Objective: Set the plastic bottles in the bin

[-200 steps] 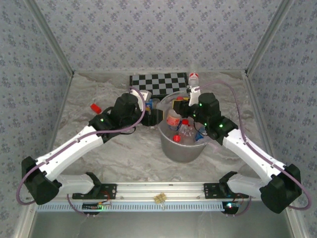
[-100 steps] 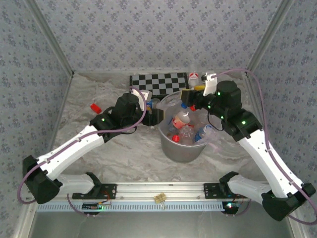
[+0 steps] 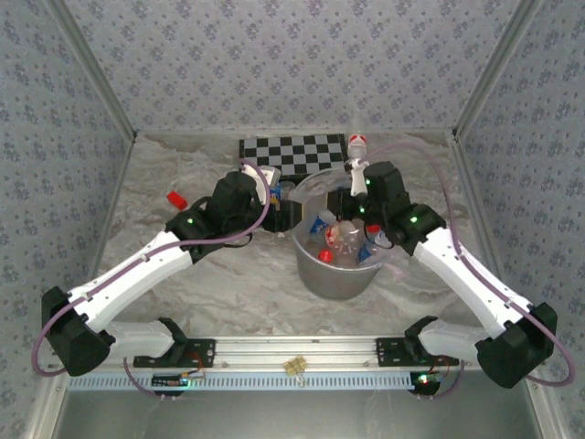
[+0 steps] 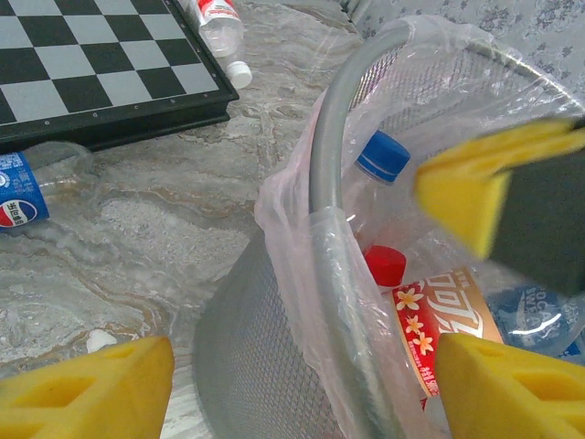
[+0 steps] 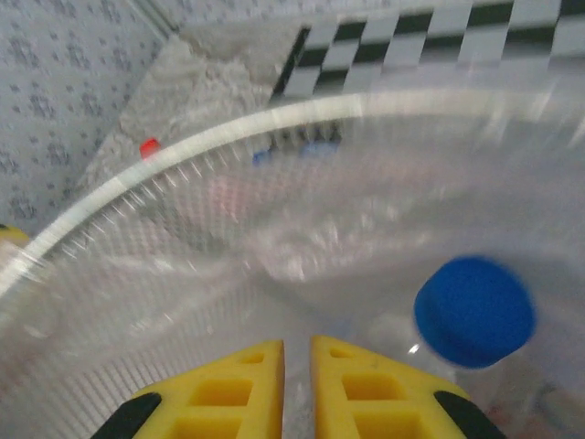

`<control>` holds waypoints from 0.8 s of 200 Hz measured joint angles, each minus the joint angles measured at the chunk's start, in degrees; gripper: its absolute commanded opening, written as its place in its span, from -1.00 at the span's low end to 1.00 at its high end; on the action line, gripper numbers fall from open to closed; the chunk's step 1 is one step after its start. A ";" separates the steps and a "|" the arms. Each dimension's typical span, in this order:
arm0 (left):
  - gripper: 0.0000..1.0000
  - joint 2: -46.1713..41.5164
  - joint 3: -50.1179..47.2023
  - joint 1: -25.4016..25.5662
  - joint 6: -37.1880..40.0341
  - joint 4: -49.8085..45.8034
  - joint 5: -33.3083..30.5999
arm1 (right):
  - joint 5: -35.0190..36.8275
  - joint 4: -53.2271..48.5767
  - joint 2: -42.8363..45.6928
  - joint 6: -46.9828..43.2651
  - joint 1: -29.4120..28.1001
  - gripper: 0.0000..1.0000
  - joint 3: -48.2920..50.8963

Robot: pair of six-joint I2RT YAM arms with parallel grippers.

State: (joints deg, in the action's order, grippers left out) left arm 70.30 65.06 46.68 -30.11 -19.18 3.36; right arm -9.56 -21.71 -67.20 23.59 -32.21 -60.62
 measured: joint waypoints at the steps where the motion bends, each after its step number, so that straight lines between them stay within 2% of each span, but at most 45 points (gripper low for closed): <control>1: 0.49 0.00 0.00 0.00 0.00 0.00 0.00 | -0.02 0.02 -0.02 0.09 -0.04 -0.69 0.13; 30: 0.49 -0.02 0.00 0.00 0.00 -0.04 -0.17 | -0.11 2.25 -0.57 1.77 -0.85 -0.68 1.55; 67: 0.59 -0.57 0.00 0.00 0.31 -0.37 -1.33 | 1.09 -0.46 3.41 0.13 0.04 -0.40 -1.44; 114: 0.81 -2.54 1.99 -0.66 2.36 -4.74 -4.02 | 1.88 -2.49 11.02 -2.08 4.83 -0.10 -5.79; 135: 0.84 -4.31 3.76 -3.32 2.84 -6.38 -4.76 | 1.88 -3.93 12.66 -2.21 7.19 0.00 -5.77; 160: 0.84 -7.48 3.28 -9.53 1.46 -7.04 -4.87 | 1.86 -5.40 13.22 -2.23 9.57 0.10 -5.66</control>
State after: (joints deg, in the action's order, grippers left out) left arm 62.83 68.34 37.15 -28.64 -26.22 -1.52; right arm -7.70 -27.11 -53.98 21.37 -22.63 -66.28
